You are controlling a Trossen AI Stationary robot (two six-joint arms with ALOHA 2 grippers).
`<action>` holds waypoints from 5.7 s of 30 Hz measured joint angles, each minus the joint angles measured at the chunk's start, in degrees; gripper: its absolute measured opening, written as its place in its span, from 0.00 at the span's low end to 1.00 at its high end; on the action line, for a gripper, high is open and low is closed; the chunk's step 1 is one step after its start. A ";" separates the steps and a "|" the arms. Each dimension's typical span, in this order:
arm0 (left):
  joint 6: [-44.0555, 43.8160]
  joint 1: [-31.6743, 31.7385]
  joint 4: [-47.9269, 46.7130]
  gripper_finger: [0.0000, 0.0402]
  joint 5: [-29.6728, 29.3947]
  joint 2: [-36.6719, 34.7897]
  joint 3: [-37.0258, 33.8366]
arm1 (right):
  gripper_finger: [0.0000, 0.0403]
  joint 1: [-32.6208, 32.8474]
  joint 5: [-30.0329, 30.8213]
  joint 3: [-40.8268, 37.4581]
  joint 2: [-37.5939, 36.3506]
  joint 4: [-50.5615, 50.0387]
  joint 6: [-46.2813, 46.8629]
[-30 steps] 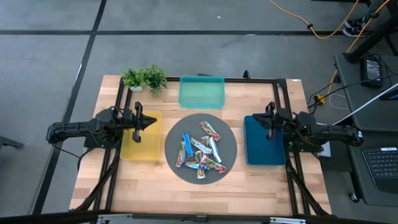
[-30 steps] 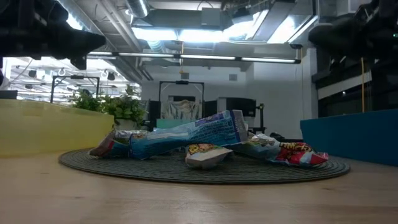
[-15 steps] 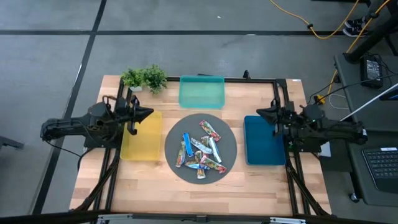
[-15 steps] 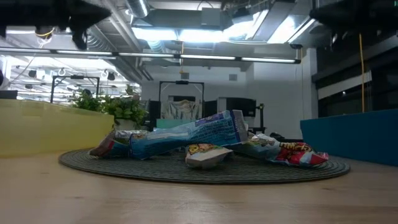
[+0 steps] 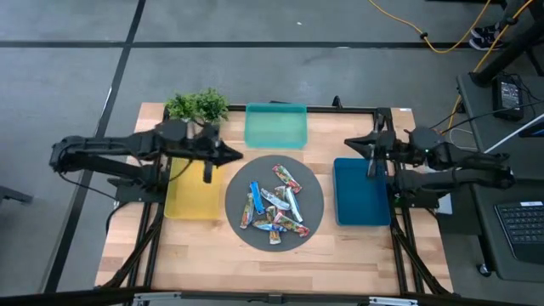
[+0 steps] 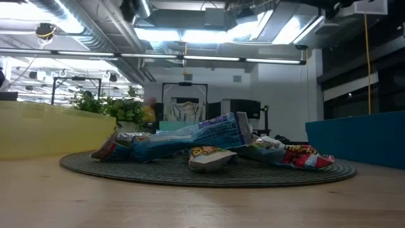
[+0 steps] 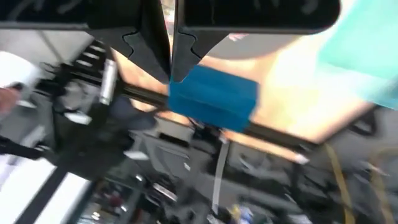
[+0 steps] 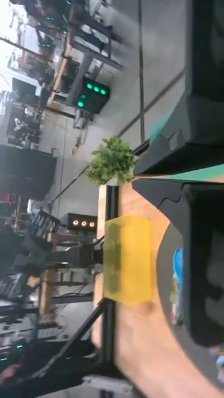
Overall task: Pick and place Granola Bars by type
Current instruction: Put the red granola bar into the yellow bin
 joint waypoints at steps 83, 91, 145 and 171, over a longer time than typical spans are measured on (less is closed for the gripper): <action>-25.40 -11.26 -11.72 0.49 -5.38 43.97 1.66 | 0.06 -2.80 4.28 0.05 3.47 -1.39 -1.25; -25.75 -11.26 -11.69 0.23 -4.94 43.97 1.66 | 0.06 -2.80 4.28 0.05 3.47 -1.50 -1.22; -19.35 -8.94 -83.41 0.06 -15.36 24.20 36.28 | 0.06 -2.82 4.34 0.05 4.50 -2.94 -0.14; -19.83 -8.44 -84.91 0.06 -22.09 18.47 35.42 | 0.06 -2.80 4.44 0.05 4.50 -2.91 0.28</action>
